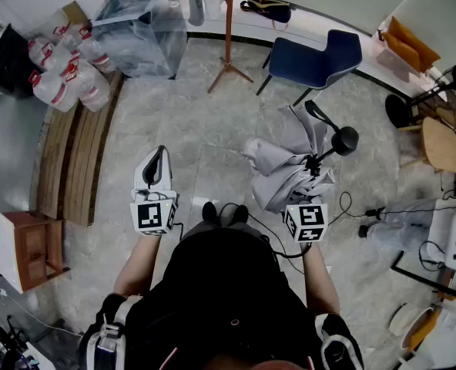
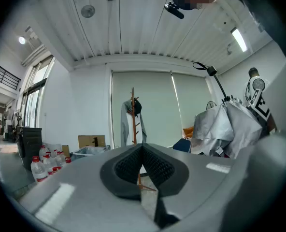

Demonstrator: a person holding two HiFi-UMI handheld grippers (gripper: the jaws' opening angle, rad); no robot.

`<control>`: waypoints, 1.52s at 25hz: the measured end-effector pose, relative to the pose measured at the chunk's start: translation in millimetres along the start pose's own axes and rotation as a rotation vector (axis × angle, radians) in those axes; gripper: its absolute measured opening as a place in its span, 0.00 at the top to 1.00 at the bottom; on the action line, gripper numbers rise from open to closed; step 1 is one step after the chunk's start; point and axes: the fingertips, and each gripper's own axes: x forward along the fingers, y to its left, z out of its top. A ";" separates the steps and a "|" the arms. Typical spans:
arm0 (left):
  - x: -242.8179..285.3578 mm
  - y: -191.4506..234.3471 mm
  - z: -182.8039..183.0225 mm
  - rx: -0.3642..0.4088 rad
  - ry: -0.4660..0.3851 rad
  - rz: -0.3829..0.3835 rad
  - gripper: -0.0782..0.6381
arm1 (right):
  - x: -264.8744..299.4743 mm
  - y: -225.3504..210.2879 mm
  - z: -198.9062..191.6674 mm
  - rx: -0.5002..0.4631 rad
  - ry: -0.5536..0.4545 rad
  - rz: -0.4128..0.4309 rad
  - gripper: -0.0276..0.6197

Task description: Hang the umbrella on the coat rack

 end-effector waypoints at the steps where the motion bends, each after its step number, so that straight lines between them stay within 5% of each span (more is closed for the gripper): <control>1: -0.2 -0.3 0.4 0.001 0.000 0.000 0.89 | 0.1 -0.2 0.0 0.001 0.000 0.001 0.73; 38: 30.5 -28.5 3.9 -0.038 -0.008 -0.018 0.89 | 5.5 -39.9 44.5 -0.032 -0.107 0.058 0.73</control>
